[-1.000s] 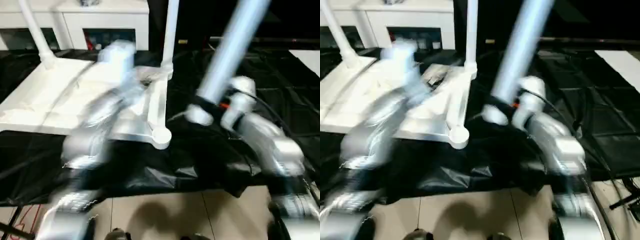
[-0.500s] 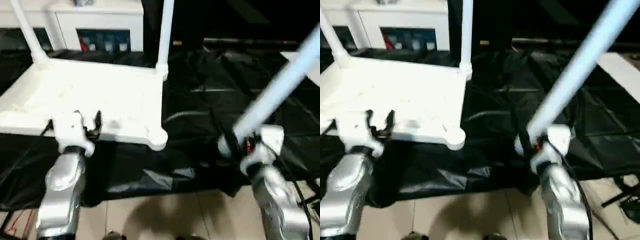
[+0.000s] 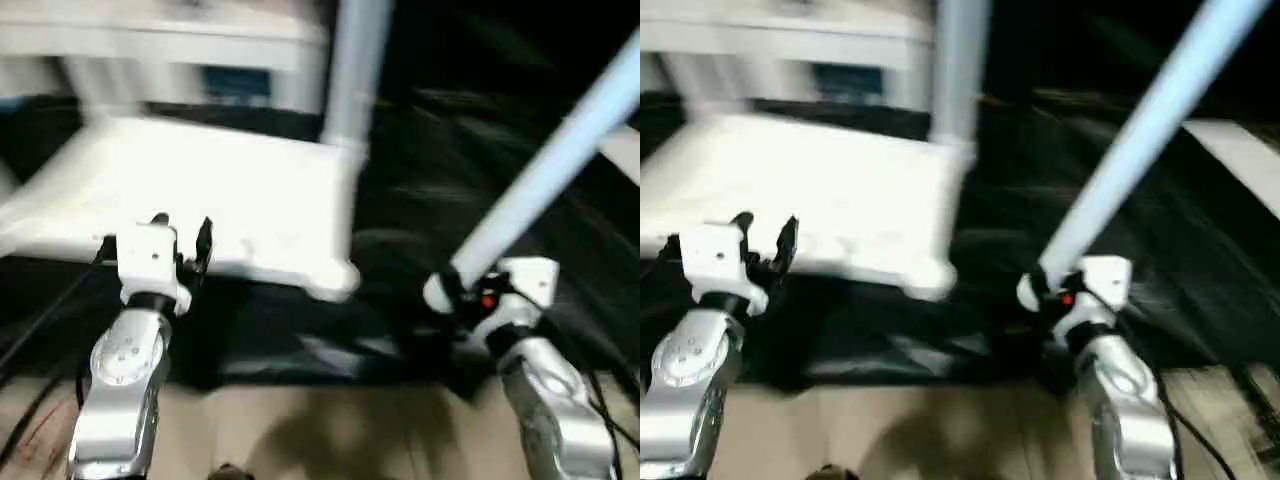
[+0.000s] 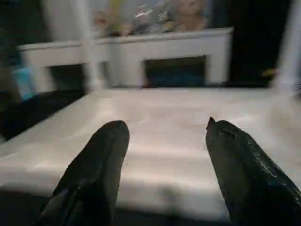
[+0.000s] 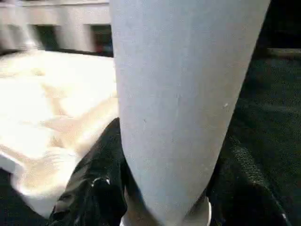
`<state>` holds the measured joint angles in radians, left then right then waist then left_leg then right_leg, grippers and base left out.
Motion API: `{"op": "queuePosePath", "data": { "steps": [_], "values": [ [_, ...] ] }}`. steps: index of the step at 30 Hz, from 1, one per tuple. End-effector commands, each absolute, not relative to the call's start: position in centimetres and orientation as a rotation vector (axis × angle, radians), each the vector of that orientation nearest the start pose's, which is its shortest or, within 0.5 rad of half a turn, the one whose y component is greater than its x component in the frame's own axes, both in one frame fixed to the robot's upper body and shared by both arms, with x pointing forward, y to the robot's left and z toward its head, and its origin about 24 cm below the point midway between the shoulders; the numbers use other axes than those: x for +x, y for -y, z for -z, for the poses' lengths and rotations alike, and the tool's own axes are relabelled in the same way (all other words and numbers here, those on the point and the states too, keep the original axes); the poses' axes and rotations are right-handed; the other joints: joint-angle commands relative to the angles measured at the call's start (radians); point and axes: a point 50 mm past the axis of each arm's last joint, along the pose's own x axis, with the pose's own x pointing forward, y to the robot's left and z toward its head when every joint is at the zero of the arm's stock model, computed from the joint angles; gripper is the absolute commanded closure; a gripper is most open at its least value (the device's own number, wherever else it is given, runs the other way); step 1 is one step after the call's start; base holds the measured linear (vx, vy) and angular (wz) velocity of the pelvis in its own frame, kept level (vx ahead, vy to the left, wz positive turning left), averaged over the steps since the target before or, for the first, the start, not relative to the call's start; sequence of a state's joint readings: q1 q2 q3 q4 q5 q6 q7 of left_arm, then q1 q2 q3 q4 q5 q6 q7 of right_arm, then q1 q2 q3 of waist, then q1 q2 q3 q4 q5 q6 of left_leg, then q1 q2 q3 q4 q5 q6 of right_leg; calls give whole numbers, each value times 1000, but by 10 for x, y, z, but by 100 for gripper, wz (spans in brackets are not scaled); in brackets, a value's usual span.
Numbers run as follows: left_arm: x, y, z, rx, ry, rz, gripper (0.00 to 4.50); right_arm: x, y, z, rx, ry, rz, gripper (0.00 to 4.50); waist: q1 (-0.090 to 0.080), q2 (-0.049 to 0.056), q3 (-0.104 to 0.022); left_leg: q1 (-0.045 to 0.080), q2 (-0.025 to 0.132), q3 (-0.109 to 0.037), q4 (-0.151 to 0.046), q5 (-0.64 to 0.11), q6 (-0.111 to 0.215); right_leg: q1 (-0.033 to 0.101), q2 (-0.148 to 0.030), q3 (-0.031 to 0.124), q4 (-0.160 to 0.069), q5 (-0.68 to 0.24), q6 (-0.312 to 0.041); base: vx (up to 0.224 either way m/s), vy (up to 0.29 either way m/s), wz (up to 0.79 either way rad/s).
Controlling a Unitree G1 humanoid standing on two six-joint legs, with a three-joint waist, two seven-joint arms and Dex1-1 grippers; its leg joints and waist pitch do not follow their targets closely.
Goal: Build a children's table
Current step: Move to table
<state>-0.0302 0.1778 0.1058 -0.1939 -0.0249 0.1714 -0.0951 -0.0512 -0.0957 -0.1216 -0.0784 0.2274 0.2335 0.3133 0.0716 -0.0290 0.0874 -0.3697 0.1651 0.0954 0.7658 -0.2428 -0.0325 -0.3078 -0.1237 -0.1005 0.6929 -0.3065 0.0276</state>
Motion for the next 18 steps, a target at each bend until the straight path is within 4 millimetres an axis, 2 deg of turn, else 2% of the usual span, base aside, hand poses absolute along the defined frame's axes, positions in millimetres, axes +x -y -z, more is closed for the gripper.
{"op": "queuePosePath", "data": {
  "steps": [1, 2, 3, 4, 5, 6, 7, 8, 9, 10, 11, 12, 13, 14, 15, 16, 17, 18],
  "values": [
    [264, -191, -95, 160, 90, 31, 145, 260, 176, -56, 184, -58, -216, 261, -19, -14, -10, 120, 14, -8, -44, -371, -35, -25, -86, 51, -238, -926, -210, 70, 71, 18],
    [264, -191, -95, 160, 88, 33, 145, 260, 176, -56, 188, -60, -212, 261, -19, 13, -21, 153, 26, -15, -94, -512, -62, -23, -45, 22, -204, -752, -204, 47, 41, 21],
    [264, -191, -95, 162, 87, 40, 145, 261, 176, -55, 179, -69, -211, 261, -46, 34, -50, 166, 96, -83, -256, -658, -44, -36, 49, 26, -63, -331, -205, 47, 41, 21],
    [265, -191, -95, 162, 87, 43, 145, 261, 176, -55, 176, -72, -211, 261, -71, 51, -69, 190, 118, -113, -279, -567, 8, -60, 41, 22, -6, -69, -157, 75, 20, 9],
    [265, -191, -95, 162, 87, 47, 145, 262, 176, -54, 154, -80, -206, 261, -81, 55, -73, 196, 112, -115, -274, -496, 65, -76, 42, 19, 2, -15, -124, 104, 46, -14],
    [265, -191, -95, 162, 87, 48, 145, 263, 176, -54, 142, -79, -207, 261, -98, 46, -72, 185, 101, -110, -277, -401, 178, -79, 32, 21, 1, 34, -75, 104, 46, -14],
    [266, -191, -95, 161, 87, 50, 145, 263, 176, -54, 134, -78, -209, 261, -99, 18, -67, 151, 64, -80, -275, -350, 226, -40, 7, 45, -57, 48, -76, 115, 7, -17],
    [266, -190, -95, 160, 87, 54, 145, 263, 176, -54, 130, -77, -207, 261, -91, -2, -73, 140, 33, -43, -253, -341, 217, -17, -11, 70, -99, 39, -92, 123, -30, 3],
    [267, -190, -95, 160, 88, 57, 145, 264, 176, -54, 130, -76, -206, 261, -75, -30, -72, 76, -34, 10, -180, -275, 190, 65, -50, 150, -169, -214, -195, 123, -30, 3],
    [268, -189, -95, 160, 84, 61, 145, 264, 177, -53, 152, -84, -207, 261, -59, -35, -85, 39, -53, 14, -116, -194, 174, 121, -94, 198, -204, -348, -247, 153, -11, 6],
    [268, -189, -94, 162, 76, 65, 145, 264, 177, -54, 151, -82, -203, 261, -38, -40, -97, -12, -24, -8, -47, -85, 127, 164, -150, 242, -221, -404, -335, 181, 28, 0],
    [270, -190, -94, 166, 66, 69, 145, 264, 178, -54, 136, -75, -199, 261, -32, -14, -100, -76, -4, -27, -50, 73, 75, 160, -107, 204, -176, 2, -432, 181, 28, 0],
    [271, -190, -93, 168, 64, 69, 145, 264, 178, -54, 131, -73, -200, 261, -32, -1, -100, -72, 8, -28, -99, 164, 74, 137, -68, 156, -155, 134, -428, 157, 31, 4],
    [271, -190, -93, 169, 63, 69, 145, 265, 178, -54, 129, -73, -200, 261, -37, 25, -108, -51, 17, -22, -163, 290, 83, 107, -3, 94, -115, 238, -382, 0, 0, 0],
    [272, -190, -94, 168, 64, 70, 145, 265, 178, -54, 122, -71, -202, 261, -61, 62, -114, 27, 46, -54, -188, 473, 206, 26, 84, 31, -55, 287, -248, 0, 0, 0],
    [272, -190, -94, 168, 65, 71, 145, 265, 179, -54, 118, -69, -203, 261, -75, 74, -128, 113, 132, -133, -158, 730, 351, -80, 48, 61, -9, 160, -126, 0, 0, 0],
    [273, -189, -94, 164, 67, 77, 145, 266, 179, -55, 114, -59, -201, 261, -68, 64, -130, 113, 142, -141, -147, 864, 367, -89, 25, 82, -18, 164, -80, 67, 7, 1],
    [274, -189, -94, 162, 66, 80, 145, 266, 179, -56, 116, -57, -200, 261, -55, 52, -138, 98, 111, -124, -133, 1068, 317, -87, 0, 110, -50, 284, -15, 79, 36, -1]
  ]
}}
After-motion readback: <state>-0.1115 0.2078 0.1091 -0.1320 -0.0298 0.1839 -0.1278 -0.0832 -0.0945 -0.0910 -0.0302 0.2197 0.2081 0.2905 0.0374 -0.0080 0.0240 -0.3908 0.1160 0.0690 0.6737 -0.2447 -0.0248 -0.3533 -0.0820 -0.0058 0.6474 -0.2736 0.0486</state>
